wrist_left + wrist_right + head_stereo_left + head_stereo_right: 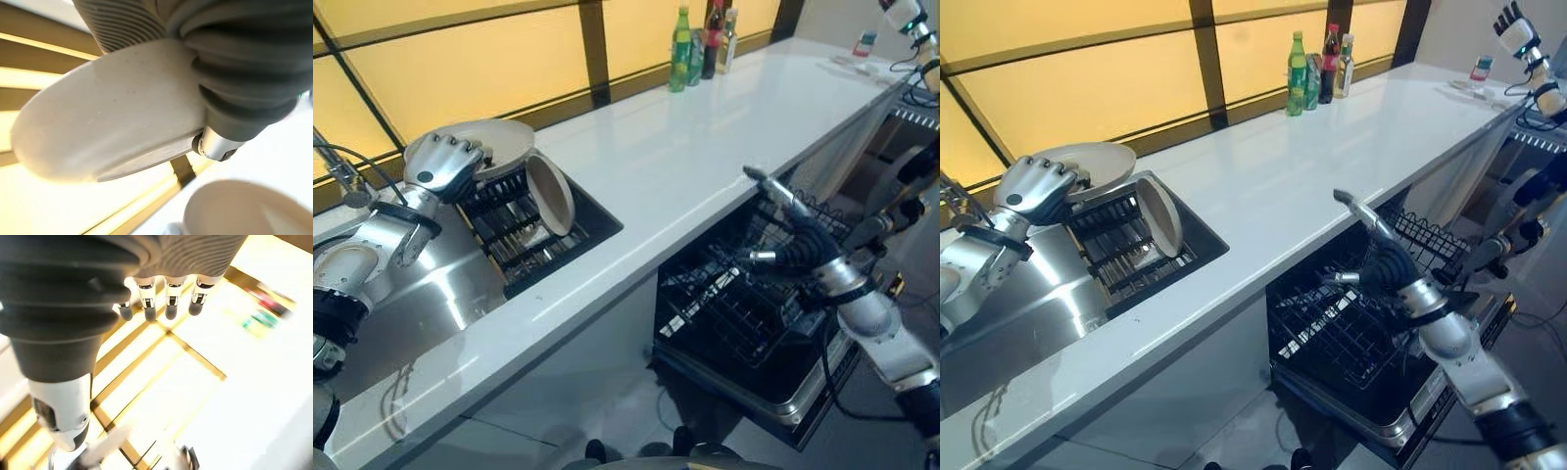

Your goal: Pick up plates and place into dishwasher.

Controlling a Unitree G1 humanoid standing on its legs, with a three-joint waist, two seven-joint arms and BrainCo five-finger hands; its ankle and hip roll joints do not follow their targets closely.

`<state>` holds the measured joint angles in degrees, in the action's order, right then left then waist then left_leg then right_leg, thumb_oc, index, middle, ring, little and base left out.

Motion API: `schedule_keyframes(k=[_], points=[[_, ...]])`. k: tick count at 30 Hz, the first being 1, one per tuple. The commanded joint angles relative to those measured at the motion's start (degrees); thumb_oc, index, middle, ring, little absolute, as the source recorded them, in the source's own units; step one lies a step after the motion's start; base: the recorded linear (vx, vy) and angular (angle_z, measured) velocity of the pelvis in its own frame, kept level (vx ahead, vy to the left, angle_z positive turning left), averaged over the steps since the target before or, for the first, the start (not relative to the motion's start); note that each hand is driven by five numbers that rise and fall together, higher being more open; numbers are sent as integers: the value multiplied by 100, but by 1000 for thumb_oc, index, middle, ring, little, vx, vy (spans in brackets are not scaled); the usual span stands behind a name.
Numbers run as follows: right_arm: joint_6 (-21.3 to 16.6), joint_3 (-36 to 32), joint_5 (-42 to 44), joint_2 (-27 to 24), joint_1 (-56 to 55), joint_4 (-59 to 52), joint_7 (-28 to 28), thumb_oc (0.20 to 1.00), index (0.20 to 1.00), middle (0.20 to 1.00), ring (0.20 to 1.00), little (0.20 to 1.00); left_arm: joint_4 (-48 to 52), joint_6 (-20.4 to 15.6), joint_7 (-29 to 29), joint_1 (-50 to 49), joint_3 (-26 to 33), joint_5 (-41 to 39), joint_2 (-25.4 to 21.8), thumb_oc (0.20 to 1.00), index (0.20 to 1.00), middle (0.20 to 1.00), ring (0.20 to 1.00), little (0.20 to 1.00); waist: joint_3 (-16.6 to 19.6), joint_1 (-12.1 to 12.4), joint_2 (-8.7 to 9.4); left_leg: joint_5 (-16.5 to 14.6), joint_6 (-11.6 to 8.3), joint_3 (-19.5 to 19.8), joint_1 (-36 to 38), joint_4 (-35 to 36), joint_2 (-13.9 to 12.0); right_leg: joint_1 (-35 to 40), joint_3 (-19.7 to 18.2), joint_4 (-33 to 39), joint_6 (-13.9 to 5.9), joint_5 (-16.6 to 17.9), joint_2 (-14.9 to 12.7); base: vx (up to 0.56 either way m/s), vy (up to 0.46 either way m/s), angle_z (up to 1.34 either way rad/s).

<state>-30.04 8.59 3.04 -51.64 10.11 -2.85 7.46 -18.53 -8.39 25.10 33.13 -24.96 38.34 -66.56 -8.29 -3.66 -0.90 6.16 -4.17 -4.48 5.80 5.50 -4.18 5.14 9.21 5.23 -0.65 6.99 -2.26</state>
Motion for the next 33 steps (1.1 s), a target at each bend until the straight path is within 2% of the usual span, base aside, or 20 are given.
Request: schedule_keyframes(k=[1, 5, 6, 9, 12, 13, 19, 22, 28, 33], points=[[-165, -288, -665, -354, 607, -186, 808, 1000, 1000, 1000, 1000, 1000, 665, -223, 104, -181, 896, -575, -221, 200, 200, 200, 200, 200, 219, 214, 18, -738, 143, -17, 92, -50, 316, 190, 43, -23, -641, -581, -277, 12, -55, 5], [123, -117, -1138, -534, 1239, -223, 1009, 1000, 1000, 1000, 1000, 1000, 1418, -514, -281, -173, 1099, -799, -5, 200, 200, 200, 200, 200, 295, 322, 74, -772, 142, 70, 129, -50, 313, 256, 89, -23, -610, -628, -257, 11, -47, 7], [194, 8, -1265, -601, 1496, -192, 1049, 1000, 1000, 1000, 1000, 1000, 1472, -715, -298, -78, 1010, -847, 60, 200, 200, 200, 200, 200, 320, 348, 89, -779, 143, 100, 138, -50, 315, 270, 98, -23, -603, -634, -251, 12, -46, 13], [436, 436, -1432, -757, 2325, 5, 956, 1000, 1000, 1000, 1000, 1000, 1653, -1274, -851, 389, 652, -1614, 263, 200, 200, 200, 200, 200, 395, 419, 137, -790, 134, 162, 165, -50, 317, 315, 127, -23, -587, -654, -241, 14, -46, 3], [582, 1001, -1574, -742, 3049, 294, 875, 1000, 1000, 1000, 1000, 1000, 1664, -1494, -1342, 840, 261, -2281, 521, 200, 200, 200, 200, 200, 434, 459, 152, -801, 142, 192, 197, -50, 318, 352, 147, -23, -579, -668, -237, 25, -31, 5], [634, 1189, -1617, -716, 3289, 387, 800, 1000, 1000, 1000, 1000, 1000, 1679, -1605, -1668, 980, 126, -2632, 652, 200, 200, 200, 200, 200, 462, 474, 158, -805, 147, 207, 211, -50, 322, 367, 145, -23, -571, -675, -231, 43, -20, 2], [749, 1994, -1670, -449, 4196, 989, 555, 1000, 1000, 1000, 1000, 1000, 1682, -1738, -2633, 1586, -421, -3916, 1120, 200, 200, 200, 200, 200, 543, 521, 171, -820, 167, 264, 243, -50, 334, 407, 137, -23, -559, -697, -215, 12, -6, 0], [770, 2257, -1790, -321, 4416, 1241, 406, 1000, 1000, 1000, 1000, 1000, 1815, -1720, -2885, 1720, -545, -4318, 1297, 200, 200, 200, 200, 200, 567, 531, 176, -819, 174, 280, 248, -50, 337, 413, 127, -23, -554, -694, -212, 0, 0, 0], [940, 2660, -1587, -157, 4716, 1571, 38, 1000, 1000, 1000, 1000, 1000, 1979, -1721, -3142, 1902, -655, -4788, 1488, 200, 200, 200, 200, 200, 593, 572, 187, -819, 180, 291, 255, -50, 331, 428, 149, -23, -535, -706, -212, 0, 0, 0], [1070, 2824, -1480, -2, 4851, 1864, -161, 1000, 1000, 1000, 1000, 1000, 2039, -1755, -3131, 1993, -671, -4885, 1632, 200, 200, 200, 200, 200, 611, 597, 189, -830, 178, 306, 268, -50, 329, 454, 169, -23, -527, -722, -216, 0, 0, 0]])
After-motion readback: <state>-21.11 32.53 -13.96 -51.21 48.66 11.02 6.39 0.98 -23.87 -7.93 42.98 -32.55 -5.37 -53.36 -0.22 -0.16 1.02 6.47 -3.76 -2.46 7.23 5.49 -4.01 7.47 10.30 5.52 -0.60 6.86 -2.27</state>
